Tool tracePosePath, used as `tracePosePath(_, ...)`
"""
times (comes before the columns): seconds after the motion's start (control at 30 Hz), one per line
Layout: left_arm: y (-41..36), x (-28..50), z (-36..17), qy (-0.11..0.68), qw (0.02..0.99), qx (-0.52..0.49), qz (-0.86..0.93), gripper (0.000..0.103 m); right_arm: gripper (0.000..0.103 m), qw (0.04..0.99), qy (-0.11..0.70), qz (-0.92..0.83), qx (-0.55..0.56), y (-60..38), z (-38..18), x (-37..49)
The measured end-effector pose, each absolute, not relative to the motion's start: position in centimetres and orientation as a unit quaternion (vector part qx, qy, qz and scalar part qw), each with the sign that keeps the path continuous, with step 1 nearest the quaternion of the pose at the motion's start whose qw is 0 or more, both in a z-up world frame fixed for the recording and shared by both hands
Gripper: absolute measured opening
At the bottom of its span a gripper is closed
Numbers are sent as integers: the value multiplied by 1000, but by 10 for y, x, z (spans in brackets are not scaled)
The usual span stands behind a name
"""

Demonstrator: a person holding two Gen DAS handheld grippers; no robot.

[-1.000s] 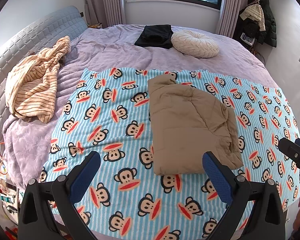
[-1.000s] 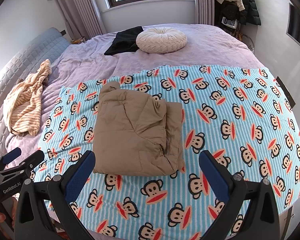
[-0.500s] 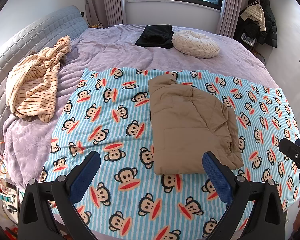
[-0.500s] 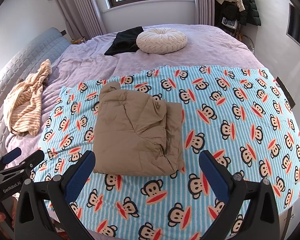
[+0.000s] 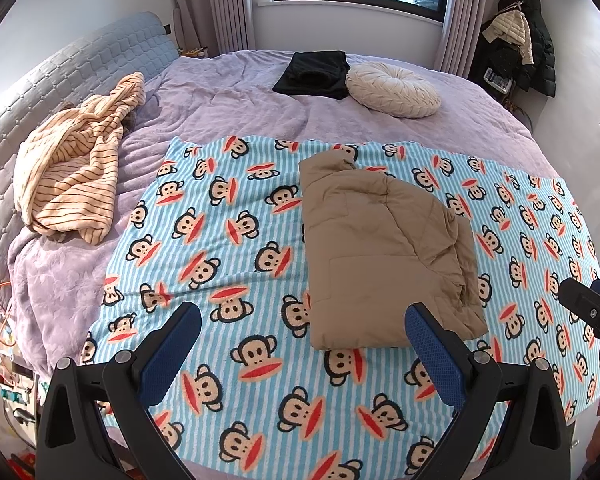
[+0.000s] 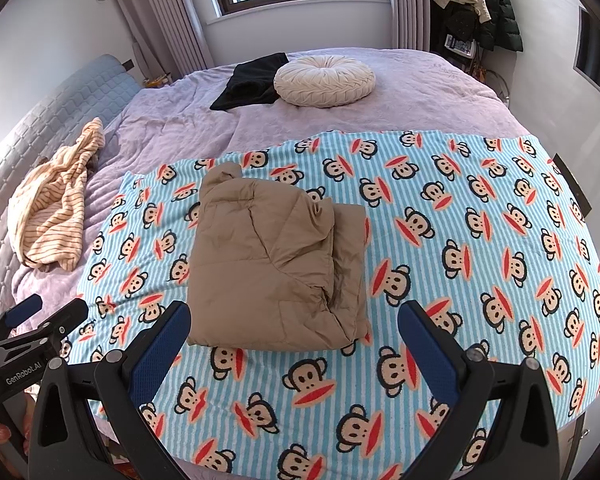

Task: Fold large clothes

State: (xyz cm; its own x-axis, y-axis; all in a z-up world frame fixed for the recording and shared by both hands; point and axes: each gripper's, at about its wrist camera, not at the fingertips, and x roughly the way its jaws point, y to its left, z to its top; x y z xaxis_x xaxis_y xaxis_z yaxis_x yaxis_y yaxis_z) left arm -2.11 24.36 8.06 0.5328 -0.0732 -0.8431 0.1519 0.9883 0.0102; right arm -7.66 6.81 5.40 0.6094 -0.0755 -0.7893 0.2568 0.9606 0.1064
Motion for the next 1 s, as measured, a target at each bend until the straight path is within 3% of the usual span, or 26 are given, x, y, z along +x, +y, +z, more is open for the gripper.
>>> tracePosePath(1.0,245,-22,82,478,875,42,-64,102,103,891,432,-94,106,70,55,-79)
